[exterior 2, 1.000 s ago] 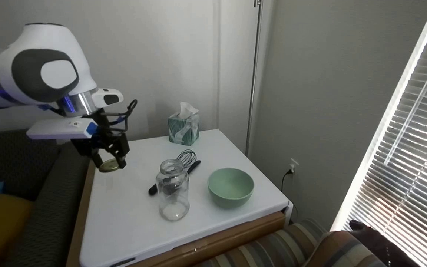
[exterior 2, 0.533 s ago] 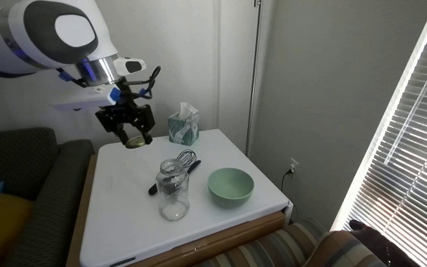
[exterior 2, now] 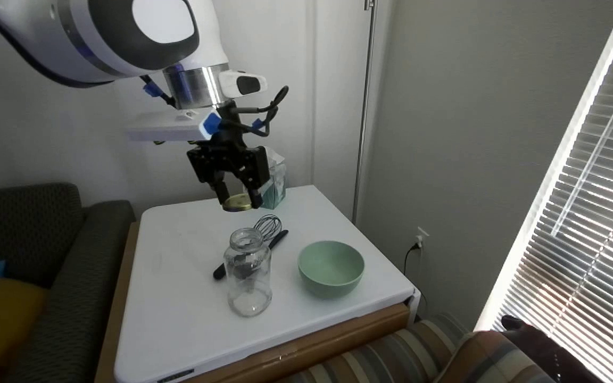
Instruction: Pick the lid on the table and put it on the bottle
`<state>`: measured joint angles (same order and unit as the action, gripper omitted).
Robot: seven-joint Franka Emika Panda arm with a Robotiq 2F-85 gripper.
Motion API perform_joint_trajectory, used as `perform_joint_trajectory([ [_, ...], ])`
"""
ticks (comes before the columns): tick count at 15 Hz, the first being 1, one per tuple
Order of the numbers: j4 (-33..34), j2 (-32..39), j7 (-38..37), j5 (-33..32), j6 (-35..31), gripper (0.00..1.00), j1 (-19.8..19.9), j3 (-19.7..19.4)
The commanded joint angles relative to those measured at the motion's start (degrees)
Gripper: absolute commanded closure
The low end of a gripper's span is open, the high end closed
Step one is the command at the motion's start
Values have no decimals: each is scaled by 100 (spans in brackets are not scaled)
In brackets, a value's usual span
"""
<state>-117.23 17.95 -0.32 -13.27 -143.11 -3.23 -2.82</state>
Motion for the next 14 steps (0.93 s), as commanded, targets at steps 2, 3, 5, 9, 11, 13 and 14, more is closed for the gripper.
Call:
perform_joint_trajectory([
  [2,333,329,508,690,14,52,413,154],
  [3,335,352,557,822,-1,52,450,175],
  [5,286,407,635,975,-104,52,476,210],
  [9,252,603,909,1231,-245,52,532,365],
  [11,233,697,899,1218,-261,52,516,367],
  [13,227,781,832,1143,-250,52,500,322],
  [14,255,826,773,1100,-226,52,489,280],
])
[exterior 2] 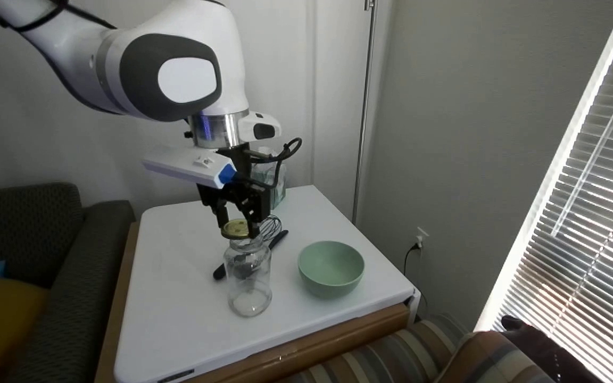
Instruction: Pick the lid on the table and put it on the bottle
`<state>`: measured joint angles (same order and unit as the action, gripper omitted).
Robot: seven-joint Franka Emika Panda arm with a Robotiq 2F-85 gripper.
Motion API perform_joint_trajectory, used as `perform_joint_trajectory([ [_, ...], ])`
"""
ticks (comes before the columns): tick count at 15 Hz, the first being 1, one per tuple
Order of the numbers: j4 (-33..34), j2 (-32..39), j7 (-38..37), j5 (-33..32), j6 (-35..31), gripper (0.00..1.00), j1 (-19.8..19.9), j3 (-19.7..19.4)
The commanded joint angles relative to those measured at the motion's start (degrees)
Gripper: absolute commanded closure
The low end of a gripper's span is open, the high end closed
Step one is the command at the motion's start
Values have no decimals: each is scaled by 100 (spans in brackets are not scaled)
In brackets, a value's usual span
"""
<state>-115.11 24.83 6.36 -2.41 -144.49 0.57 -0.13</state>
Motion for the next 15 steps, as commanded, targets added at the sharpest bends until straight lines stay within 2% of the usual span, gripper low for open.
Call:
perform_joint_trajectory([
  [1,56,159,99,12,-87,52,118,0],
  [6,200,224,-35,-87,-2,52,62,-84],
  [15,334,548,-53,77,-35,52,106,7],
])
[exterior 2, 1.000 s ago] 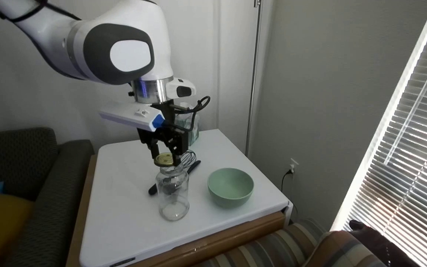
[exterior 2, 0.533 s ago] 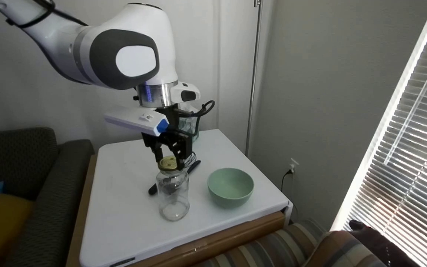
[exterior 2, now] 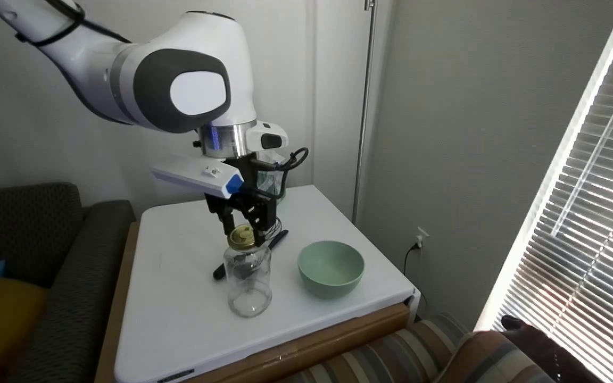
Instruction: Pick the lid on the table and put it on the bottle
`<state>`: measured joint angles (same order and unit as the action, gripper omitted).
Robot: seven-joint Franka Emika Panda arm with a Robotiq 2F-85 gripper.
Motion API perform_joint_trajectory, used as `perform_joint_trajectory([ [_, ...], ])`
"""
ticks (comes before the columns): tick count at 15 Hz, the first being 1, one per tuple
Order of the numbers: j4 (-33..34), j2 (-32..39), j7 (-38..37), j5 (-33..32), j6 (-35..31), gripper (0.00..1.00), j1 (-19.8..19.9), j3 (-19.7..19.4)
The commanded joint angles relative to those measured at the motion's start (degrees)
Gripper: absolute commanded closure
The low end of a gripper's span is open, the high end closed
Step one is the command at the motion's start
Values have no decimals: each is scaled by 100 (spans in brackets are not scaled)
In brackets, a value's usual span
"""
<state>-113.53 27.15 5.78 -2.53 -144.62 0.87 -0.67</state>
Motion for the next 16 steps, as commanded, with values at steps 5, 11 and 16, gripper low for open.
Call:
perform_joint_trajectory([
  [5,253,382,-6,66,91,52,67,56],
  [11,147,203,-311,-173,370,0,-98,-117],
  [16,-62,-249,-676,-462,654,0,-237,-244],
])
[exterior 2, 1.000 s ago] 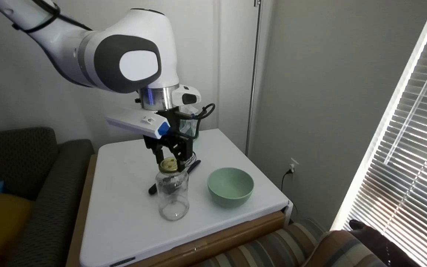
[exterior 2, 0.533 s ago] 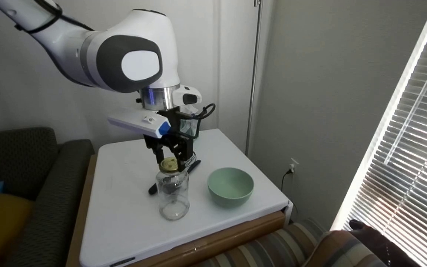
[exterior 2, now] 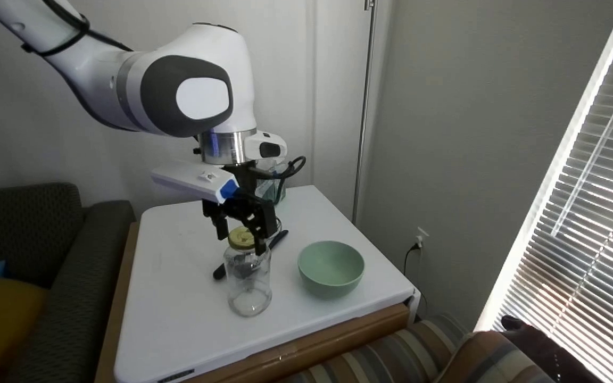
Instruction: Pick the lid on the table and put it on the bottle
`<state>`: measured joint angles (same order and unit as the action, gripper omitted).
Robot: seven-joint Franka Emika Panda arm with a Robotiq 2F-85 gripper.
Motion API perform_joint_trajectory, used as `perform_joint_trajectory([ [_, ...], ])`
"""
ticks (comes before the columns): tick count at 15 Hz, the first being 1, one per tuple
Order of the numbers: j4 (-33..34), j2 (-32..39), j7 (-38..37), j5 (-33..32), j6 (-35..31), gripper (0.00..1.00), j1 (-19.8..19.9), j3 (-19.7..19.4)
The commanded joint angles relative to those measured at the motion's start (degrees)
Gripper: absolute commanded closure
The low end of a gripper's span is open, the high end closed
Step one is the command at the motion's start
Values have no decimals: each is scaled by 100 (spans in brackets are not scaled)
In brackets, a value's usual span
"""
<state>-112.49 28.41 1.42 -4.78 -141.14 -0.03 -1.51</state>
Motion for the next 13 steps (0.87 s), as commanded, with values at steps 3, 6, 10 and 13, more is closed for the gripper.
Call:
perform_joint_trajectory([
  [3,-256,-804,-218,-261,744,0,-141,-46],
  [6,-305,-1275,137,55,1221,0,-69,205],
  [10,-89,-1320,100,178,1457,0,-146,262],
  [13,-151,-1459,120,197,1553,0,-148,287],
])
